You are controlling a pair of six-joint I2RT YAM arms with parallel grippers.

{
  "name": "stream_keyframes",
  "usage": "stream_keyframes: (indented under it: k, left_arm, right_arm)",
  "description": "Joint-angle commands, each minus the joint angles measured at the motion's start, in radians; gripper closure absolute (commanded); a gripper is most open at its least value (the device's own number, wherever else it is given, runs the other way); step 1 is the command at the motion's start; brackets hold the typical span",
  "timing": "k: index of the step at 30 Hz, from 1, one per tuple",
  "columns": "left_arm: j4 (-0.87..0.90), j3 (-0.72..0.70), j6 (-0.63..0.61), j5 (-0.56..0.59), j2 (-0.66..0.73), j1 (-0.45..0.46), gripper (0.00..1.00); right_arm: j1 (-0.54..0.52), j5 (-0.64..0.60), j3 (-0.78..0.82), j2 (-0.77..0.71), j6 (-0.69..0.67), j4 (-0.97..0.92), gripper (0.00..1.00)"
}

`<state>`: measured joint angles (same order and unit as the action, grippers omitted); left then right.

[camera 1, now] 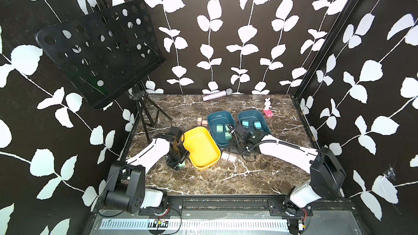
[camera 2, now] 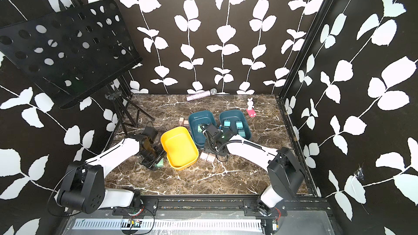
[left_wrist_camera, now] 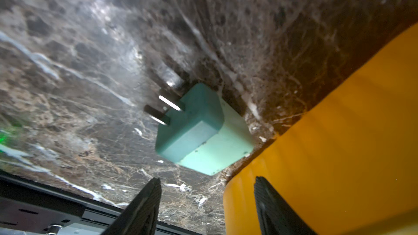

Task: Place the plugs by color into the storage box
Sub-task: Pick up the plug from the center of the board.

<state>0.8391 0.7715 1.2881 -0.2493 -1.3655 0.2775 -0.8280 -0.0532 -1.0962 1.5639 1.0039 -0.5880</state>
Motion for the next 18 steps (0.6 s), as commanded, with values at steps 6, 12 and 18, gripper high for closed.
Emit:
stream_keyframes:
  k: [6, 12, 18]
  left_arm:
    - [0.004, 0.015, -0.062, 0.079, -0.05, -0.003, 0.33]
    - [0.019, 0.064, -0.152, 0.16, -0.084, -0.025, 0.33]
    - [0.005, 0.101, -0.182, 0.179, -0.131, -0.035, 0.33]
  right_arm:
    - [-0.013, -0.038, 0.012, -0.029, 0.022, -0.026, 0.28]
    - [-0.014, -0.048, 0.023, -0.037, 0.03, -0.029, 0.28]
    - [-0.016, -0.041, 0.014, -0.024, 0.027, -0.026, 0.28]
